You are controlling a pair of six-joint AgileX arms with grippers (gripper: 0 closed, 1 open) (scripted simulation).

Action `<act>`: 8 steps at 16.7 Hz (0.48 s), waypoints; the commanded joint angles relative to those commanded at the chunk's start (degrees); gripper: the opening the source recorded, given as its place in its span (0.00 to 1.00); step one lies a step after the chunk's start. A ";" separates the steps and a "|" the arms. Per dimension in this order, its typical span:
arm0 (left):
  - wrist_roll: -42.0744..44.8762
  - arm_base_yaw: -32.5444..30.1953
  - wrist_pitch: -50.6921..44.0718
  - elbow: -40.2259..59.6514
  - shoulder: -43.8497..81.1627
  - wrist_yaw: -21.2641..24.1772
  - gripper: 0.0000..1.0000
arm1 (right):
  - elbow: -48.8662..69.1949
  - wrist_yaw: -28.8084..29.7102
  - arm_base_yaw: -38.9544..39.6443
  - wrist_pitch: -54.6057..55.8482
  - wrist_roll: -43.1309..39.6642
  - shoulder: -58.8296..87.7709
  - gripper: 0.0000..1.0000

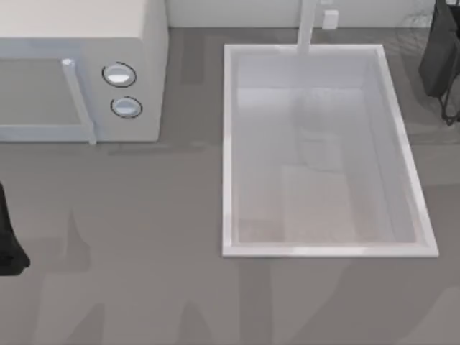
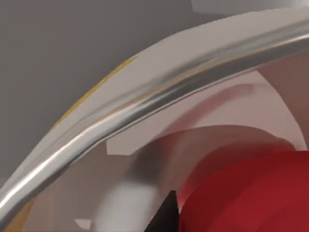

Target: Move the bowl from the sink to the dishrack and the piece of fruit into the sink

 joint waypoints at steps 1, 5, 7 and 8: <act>0.00 0.00 0.00 0.00 0.00 0.00 1.00 | 0.18 -0.01 -0.01 -0.16 -0.02 -0.05 0.00; 0.00 0.00 0.00 0.00 0.00 0.00 1.00 | 5.50 -0.13 0.11 -6.73 -0.46 -2.08 0.00; 0.00 0.00 0.00 0.00 0.00 0.00 1.00 | 8.59 -0.10 0.01 -12.92 -0.43 -3.29 0.00; 0.00 0.00 0.00 0.00 0.00 0.00 1.00 | 10.11 -0.10 -0.07 -15.92 -0.40 -3.92 0.00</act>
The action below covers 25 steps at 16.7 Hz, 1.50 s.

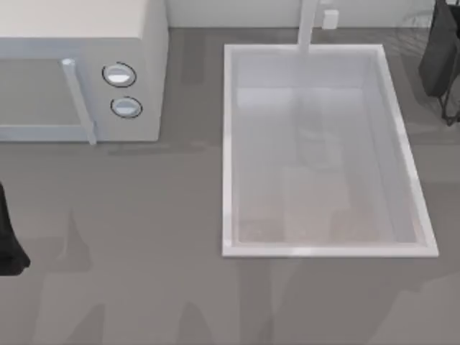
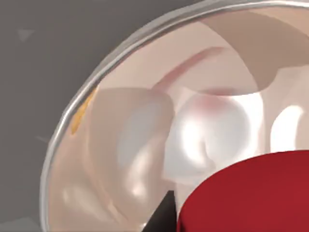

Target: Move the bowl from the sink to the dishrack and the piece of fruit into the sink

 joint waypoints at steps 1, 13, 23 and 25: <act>0.00 0.00 0.00 0.00 0.00 0.00 1.00 | 1.59 0.00 -0.05 -2.46 0.01 -0.81 0.00; 0.00 0.00 0.00 0.00 0.00 0.00 1.00 | 3.10 2.15 3.61 -0.17 0.61 -3.25 0.00; 0.00 0.00 0.00 0.00 0.00 0.00 1.00 | -11.98 18.44 26.13 48.29 8.32 -5.61 0.00; 0.00 0.00 0.00 0.00 0.00 0.00 1.00 | -15.96 22.44 31.53 60.05 10.44 -6.45 0.00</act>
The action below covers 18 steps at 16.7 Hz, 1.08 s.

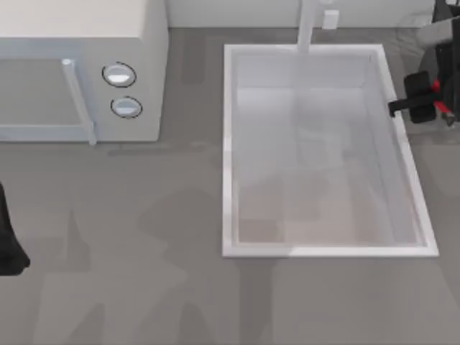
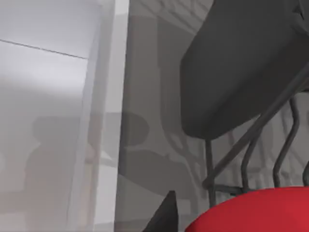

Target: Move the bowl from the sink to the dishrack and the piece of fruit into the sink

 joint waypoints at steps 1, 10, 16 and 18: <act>0.00 0.00 0.00 0.00 0.00 0.00 1.00 | -1.98 1.97 2.69 5.73 1.03 -0.46 0.00; 0.00 0.00 0.00 0.00 0.00 0.00 1.00 | -15.75 15.28 21.71 43.35 7.43 -4.79 0.00; 0.00 0.00 0.00 0.00 0.00 0.00 1.00 | -17.08 16.54 23.64 46.59 7.93 -5.36 0.00; 0.00 0.00 0.00 0.00 0.00 0.00 1.00 | -16.92 16.36 23.41 46.57 8.02 -4.94 0.00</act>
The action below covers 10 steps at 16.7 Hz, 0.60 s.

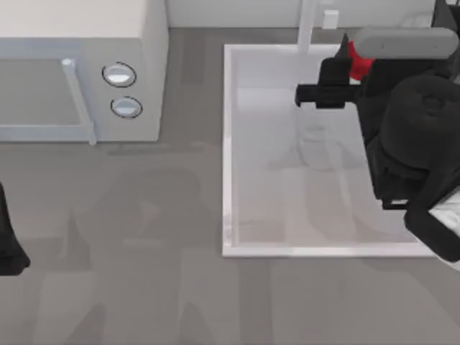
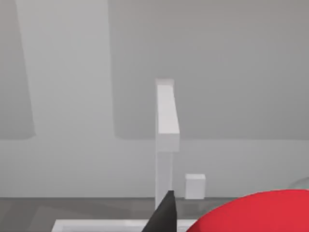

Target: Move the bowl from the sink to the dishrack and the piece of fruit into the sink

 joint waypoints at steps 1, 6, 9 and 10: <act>0.00 0.00 0.00 0.00 0.00 0.00 1.00 | -0.11 -0.01 0.04 0.70 0.03 0.71 0.00; 0.00 0.00 0.00 0.00 0.00 0.00 1.00 | -1.39 0.72 0.32 12.93 0.25 11.96 0.00; 0.00 0.00 0.00 0.00 0.00 0.00 1.00 | -2.77 1.02 0.41 24.29 0.11 21.06 0.00; 0.00 0.00 0.00 0.00 0.00 0.00 1.00 | -3.35 0.96 0.40 28.04 0.02 23.93 0.00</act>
